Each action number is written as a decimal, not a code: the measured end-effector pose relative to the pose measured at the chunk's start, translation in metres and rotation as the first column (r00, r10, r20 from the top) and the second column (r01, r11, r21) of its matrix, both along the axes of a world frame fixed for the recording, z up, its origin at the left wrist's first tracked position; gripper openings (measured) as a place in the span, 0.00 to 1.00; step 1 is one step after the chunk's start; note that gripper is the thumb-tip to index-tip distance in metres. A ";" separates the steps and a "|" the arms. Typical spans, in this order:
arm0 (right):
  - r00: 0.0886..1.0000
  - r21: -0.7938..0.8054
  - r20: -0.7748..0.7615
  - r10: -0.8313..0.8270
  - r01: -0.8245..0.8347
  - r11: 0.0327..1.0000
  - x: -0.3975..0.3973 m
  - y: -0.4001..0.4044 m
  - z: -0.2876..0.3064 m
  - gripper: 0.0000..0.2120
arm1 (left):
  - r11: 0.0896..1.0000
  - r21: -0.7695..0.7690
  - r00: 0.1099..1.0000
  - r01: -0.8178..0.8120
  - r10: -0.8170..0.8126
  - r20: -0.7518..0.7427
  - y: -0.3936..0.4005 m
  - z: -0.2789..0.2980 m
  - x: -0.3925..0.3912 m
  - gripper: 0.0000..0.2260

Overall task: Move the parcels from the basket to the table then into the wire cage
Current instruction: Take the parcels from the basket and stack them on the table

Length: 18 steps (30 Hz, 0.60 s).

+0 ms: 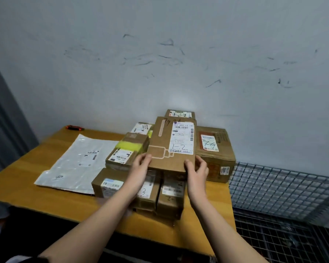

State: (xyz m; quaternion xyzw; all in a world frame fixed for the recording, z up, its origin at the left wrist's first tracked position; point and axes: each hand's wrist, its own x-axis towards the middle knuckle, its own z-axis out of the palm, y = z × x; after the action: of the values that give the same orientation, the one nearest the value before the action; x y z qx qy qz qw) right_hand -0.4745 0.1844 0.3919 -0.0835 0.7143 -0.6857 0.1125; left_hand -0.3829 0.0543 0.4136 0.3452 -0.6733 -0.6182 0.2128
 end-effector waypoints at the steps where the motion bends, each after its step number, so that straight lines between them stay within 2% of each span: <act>1: 0.999 -0.021 -0.016 -0.051 0.050 0.999 -0.006 0.012 -0.001 0.21 | 0.999 -0.029 0.999 0.039 -0.039 -0.004 0.009 -0.001 -0.009 0.16; 5: 0.974 -0.087 -0.054 -0.221 0.216 0.973 -0.031 0.062 -0.011 0.15 | 0.967 -0.180 0.983 0.183 -0.184 0.008 0.050 -0.004 -0.044 0.17; 8: 0.950 -0.124 -0.022 -0.311 0.306 0.944 -0.045 0.096 -0.023 0.12 | 0.934 -0.220 0.959 0.283 -0.278 0.052 0.081 -0.012 -0.065 0.17; 11: 0.925 -0.113 0.046 -0.377 0.380 0.918 -0.059 0.127 -0.043 0.13 | 0.917 -0.191 0.936 0.350 -0.338 0.095 0.113 -0.030 -0.080 0.17; 14: 0.916 -0.063 0.144 -0.374 0.386 0.920 -0.065 0.151 -0.070 0.15 | 0.921 -0.132 0.921 0.367 -0.340 0.188 0.140 -0.054 -0.085 0.18; 18: 0.913 -0.005 0.233 -0.333 0.344 0.939 -0.066 0.169 -0.104 0.18 | 0.922 0.070 0.883 0.382 -0.386 0.268 0.168 -0.084 -0.081 0.25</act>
State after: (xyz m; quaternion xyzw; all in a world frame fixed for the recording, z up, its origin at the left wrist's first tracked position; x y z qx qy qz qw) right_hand -0.5409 0.3531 0.2877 0.1186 0.6844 -0.7159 0.0717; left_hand -0.4637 0.2228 0.3294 0.2896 -0.7465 -0.5989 -0.0126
